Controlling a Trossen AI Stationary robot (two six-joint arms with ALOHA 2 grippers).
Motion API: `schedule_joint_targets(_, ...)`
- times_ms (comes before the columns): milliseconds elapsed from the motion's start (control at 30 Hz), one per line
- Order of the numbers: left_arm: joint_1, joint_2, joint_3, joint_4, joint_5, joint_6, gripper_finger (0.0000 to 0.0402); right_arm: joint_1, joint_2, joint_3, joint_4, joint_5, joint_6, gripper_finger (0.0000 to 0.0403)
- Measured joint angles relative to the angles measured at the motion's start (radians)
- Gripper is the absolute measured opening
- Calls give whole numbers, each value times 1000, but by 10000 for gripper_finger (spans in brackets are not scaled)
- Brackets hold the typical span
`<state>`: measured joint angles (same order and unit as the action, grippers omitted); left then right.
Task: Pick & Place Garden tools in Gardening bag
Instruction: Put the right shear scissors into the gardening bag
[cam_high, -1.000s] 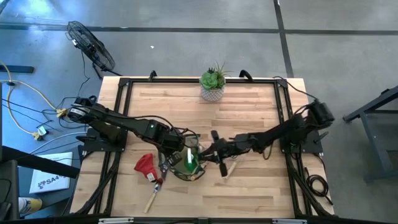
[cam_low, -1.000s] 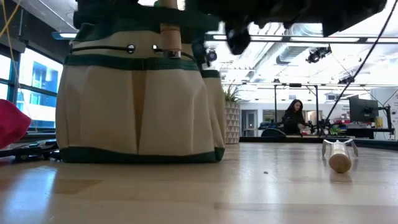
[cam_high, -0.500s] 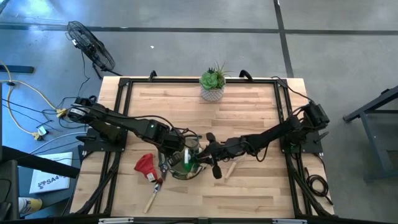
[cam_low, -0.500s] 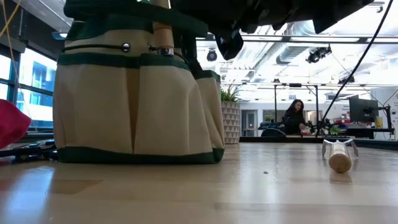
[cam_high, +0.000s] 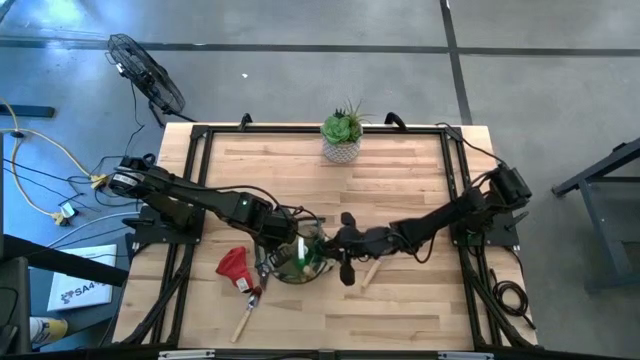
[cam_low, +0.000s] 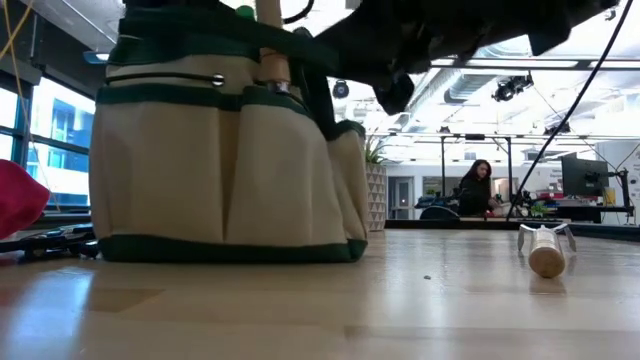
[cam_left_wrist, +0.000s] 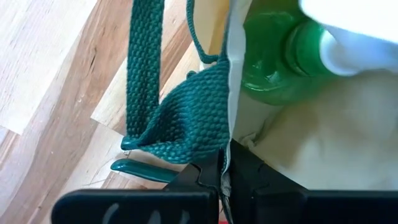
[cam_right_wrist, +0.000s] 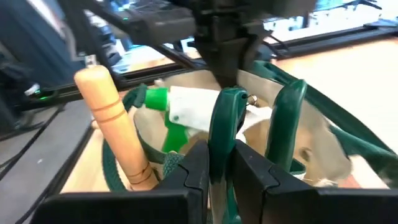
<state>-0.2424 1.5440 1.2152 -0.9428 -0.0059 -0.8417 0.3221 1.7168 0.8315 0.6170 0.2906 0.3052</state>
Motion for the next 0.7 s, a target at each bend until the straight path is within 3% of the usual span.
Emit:
schedule_joint_targets(200, 0, 0, 0, 1, 0, 0, 6, 28, -4, -14, -8, 104, 20, 36)
schedule_joint_targets(467, 0, 0, 0, 3, -1, 0, 6, 62, -123, -18, -130, 309, -23, 36)
schedule_joint_targets(700, 0, 0, 0, 6, -1, 0, 6, 49, -120, -17, -151, 288, 4, 36)
